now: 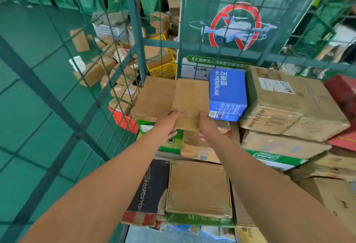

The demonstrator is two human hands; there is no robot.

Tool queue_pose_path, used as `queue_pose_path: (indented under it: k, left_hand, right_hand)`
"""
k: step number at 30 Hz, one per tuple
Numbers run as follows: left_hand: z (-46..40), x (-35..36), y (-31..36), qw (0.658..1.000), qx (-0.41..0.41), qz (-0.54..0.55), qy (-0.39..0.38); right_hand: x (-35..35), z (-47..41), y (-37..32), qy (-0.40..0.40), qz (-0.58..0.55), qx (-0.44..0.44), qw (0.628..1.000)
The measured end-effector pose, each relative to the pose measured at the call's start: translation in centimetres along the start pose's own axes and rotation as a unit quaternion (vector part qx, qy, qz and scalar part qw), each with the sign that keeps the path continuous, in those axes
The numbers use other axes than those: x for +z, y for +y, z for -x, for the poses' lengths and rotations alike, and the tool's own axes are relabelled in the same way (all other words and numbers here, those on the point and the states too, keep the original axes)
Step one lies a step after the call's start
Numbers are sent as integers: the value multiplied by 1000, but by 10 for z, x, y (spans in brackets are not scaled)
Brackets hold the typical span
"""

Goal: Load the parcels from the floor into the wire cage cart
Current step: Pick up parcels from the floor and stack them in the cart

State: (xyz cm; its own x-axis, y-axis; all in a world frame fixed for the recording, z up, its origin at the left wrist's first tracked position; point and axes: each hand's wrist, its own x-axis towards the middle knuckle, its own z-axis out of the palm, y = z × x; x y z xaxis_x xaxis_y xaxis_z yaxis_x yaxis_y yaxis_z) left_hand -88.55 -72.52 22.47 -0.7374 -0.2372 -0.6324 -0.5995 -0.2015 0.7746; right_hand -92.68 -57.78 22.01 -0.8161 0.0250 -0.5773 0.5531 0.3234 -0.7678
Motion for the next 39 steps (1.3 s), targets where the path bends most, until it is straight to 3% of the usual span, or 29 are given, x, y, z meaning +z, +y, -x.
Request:
queue_pose_path:
  k: [5, 9, 20, 26, 29, 39]
  left_hand:
    - [-29, 14, 13, 1000, -20, 23, 9]
    - [-36, 22, 12, 999, 1, 41, 7]
    - [12, 27, -50, 995, 29, 93, 2]
    - [89, 20, -116, 987, 8, 149, 53]
    - [140, 19, -162, 977, -6, 196, 89]
    - [290, 14, -324, 918, -2, 312, 243]
  right_hand:
    - [1, -25, -10, 0, -49, 39, 998]
    - [1, -28, 1, -18, -73, 18, 997]
    - [-3, 35, 43, -81, -79, 19, 993]
    - [-7, 89, 95, -158, -30, 6, 987]
    - [-17, 125, 134, -197, -33, 39, 979]
    - [-15, 230, 264, -315, -1, 76, 946]
